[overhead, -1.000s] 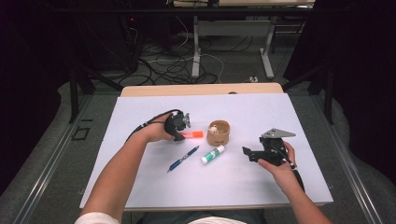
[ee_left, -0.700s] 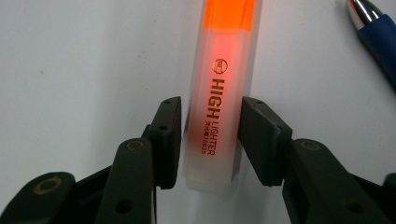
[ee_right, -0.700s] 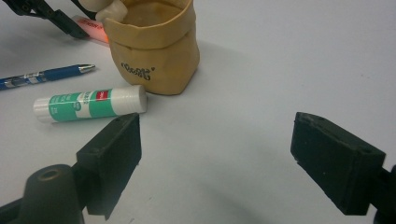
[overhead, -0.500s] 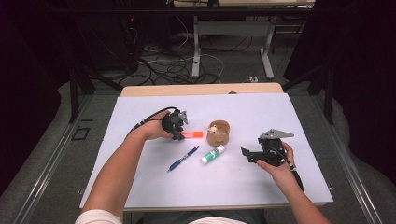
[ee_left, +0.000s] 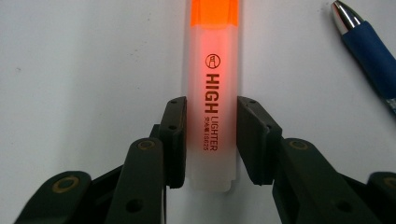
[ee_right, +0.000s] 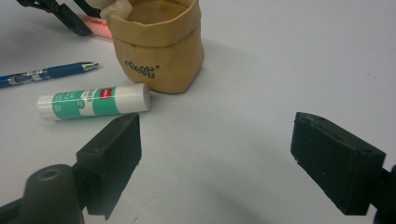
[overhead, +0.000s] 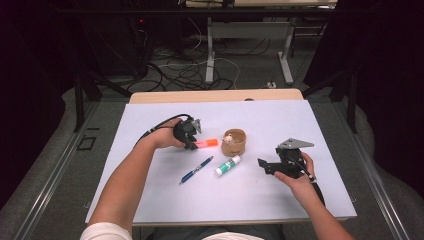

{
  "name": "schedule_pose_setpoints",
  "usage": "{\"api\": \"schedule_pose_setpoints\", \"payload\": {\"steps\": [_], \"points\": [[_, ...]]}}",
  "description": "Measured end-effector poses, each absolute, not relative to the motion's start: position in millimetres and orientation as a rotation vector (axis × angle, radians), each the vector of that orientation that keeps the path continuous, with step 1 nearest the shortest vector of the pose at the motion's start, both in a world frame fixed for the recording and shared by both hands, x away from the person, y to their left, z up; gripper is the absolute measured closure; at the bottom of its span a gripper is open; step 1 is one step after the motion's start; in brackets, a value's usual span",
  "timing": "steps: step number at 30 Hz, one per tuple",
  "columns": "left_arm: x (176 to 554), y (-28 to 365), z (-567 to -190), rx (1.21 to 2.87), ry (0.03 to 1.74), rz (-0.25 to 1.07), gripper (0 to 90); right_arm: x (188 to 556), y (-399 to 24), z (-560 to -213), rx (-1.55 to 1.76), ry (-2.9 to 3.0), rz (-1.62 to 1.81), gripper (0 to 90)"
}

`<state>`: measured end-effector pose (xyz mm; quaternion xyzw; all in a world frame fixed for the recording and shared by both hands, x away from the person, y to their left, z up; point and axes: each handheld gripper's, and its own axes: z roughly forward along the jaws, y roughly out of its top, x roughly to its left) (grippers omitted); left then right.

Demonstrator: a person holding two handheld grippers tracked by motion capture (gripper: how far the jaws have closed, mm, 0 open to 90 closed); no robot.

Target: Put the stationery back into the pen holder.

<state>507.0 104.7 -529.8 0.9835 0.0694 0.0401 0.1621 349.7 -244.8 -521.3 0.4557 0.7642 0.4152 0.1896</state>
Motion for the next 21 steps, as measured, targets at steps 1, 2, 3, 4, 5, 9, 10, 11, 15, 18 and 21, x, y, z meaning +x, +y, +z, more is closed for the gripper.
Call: {"api": "schedule_pose_setpoints", "payload": {"steps": [1, 2, 3, 4, 5, 9, 10, 11, 15, 18, 21], "points": [[507.0, 104.8, -529.7, 2.806, 0.197, 0.112, 65.5, 349.9, -245.1, -521.3, 1.279, 2.148, 1.167, 15.7], [507.2, 104.7, -529.8, 2.804, 0.195, 0.115, 65.5, 350.1, -245.3, -521.7, 1.276, 2.148, 1.165, 15.7], [507.3, 104.6, -529.8, 2.804, 0.194, 0.115, 65.6, 350.2, -245.0, -521.6, 1.282, 2.145, 1.172, 15.7], [507.3, 104.8, -529.8, 2.804, 0.192, 0.115, 65.6, 350.2, -244.9, -521.8, 1.284, 2.146, 1.17, 15.7], [507.1, 105.0, -529.8, 2.804, 0.193, 0.111, 65.7, 350.3, -244.7, -522.0, 1.284, 2.146, 1.172, 15.7], [506.9, 105.0, -529.7, 2.803, 0.191, 0.115, 65.8, 349.8, -243.6, -521.8, 1.289, 2.15, 1.175, 15.7], [506.9, 105.0, -529.7, 2.803, 0.195, 0.114, 65.8, 349.8, -243.6, -521.8, 1.289, 2.15, 1.175, 15.7], [507.0, 105.1, -529.6, 2.803, 0.194, 0.114, 65.8, 349.8, -243.6, -521.8, 1.29, 2.15, 1.175, 15.7], [507.5, 105.4, -529.4, 2.802, 0.2, 0.108, 65.8, 349.9, -243.2, -521.4, 1.287, 2.145, 1.173, 15.7], [507.2, 104.9, -529.2, 2.804, 0.218, 0.109, 65.9, 350.5, -243.6, -521.8, 1.283, 2.141, 1.17, 15.8], [506.8, 104.4, -528.6, 2.806, 0.253, 0.112, 65.9, 350.6, -244.9, -521.7, 1.289, 2.137, 1.165, 15.8]]}}
